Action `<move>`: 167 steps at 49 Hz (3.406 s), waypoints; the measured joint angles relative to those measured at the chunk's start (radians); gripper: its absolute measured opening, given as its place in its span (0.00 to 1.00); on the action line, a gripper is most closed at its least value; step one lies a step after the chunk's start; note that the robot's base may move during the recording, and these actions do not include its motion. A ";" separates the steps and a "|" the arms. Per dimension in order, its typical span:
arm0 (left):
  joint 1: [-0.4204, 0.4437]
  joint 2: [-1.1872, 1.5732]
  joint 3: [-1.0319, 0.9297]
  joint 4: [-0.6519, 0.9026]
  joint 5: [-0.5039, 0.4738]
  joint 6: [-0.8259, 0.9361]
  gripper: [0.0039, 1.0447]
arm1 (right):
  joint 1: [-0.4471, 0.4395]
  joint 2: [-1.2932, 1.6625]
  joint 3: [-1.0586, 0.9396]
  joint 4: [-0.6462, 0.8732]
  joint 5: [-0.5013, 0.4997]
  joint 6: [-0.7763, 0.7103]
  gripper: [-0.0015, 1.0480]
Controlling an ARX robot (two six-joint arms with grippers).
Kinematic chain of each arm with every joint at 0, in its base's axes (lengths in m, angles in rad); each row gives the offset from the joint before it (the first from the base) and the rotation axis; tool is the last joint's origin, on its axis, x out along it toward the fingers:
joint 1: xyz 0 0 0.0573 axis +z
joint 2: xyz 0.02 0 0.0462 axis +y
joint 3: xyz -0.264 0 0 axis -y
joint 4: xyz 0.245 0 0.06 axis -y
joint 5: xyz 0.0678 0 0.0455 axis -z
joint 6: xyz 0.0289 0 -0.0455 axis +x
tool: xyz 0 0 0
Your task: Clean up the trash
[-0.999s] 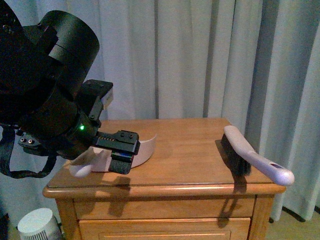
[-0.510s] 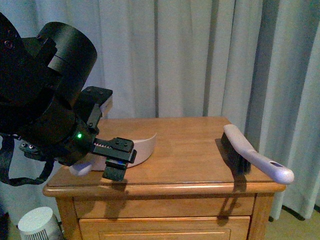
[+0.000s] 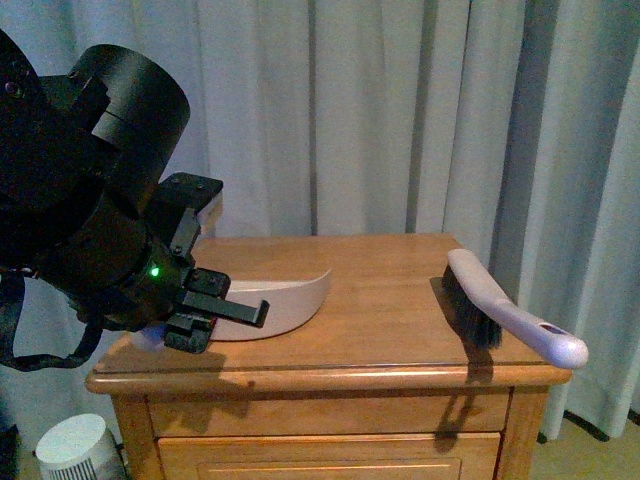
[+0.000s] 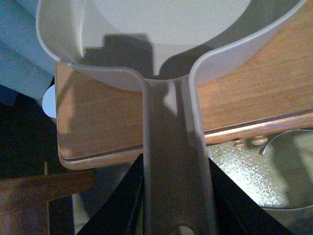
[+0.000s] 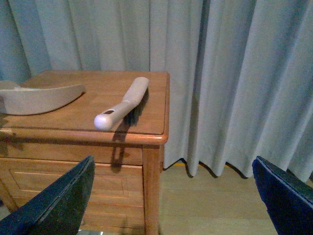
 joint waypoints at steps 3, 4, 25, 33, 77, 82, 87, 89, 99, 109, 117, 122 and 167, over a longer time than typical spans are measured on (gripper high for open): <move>0.001 0.000 0.000 0.000 0.000 0.000 0.28 | 0.000 0.000 0.000 0.000 0.000 0.000 0.93; 0.002 0.000 0.000 0.000 0.001 0.001 0.28 | 0.000 0.000 0.000 0.000 0.000 0.000 0.93; 0.031 -0.049 -0.002 0.063 0.055 -0.011 0.28 | 0.000 0.000 0.000 0.000 0.000 0.000 0.93; 0.037 -0.160 -0.038 0.161 0.094 -0.007 0.28 | 0.000 0.000 0.000 0.000 0.000 0.000 0.93; 0.192 -1.046 -0.499 0.467 0.338 0.095 0.27 | 0.000 0.000 0.000 0.000 0.000 0.000 0.93; 0.202 -1.113 -0.526 0.453 0.363 0.103 0.27 | 0.000 0.000 0.000 0.000 0.000 0.000 0.93; 0.226 -1.170 -0.542 0.423 0.392 0.103 0.27 | 0.000 0.000 0.000 0.000 0.000 0.000 0.93; 0.238 -1.186 -0.546 0.412 0.402 0.102 0.27 | 0.000 0.000 0.000 0.000 0.000 0.000 0.93; 0.301 -1.287 -0.591 0.328 0.451 0.095 0.27 | 0.000 0.000 0.000 0.000 0.000 0.000 0.93; 0.348 -1.384 -0.640 0.240 0.526 0.095 0.27 | 0.000 0.000 0.000 0.000 0.000 0.000 0.93; 0.408 -1.436 -0.669 0.202 0.582 0.096 0.27 | 0.000 0.000 0.000 0.000 0.000 0.000 0.93; 0.467 -1.442 -0.679 0.198 0.633 0.094 0.27 | 0.000 0.000 0.000 0.000 0.000 0.000 0.93; 0.522 -1.452 -0.704 0.183 0.658 0.077 0.27 | 0.141 0.135 0.025 0.005 0.472 0.051 0.93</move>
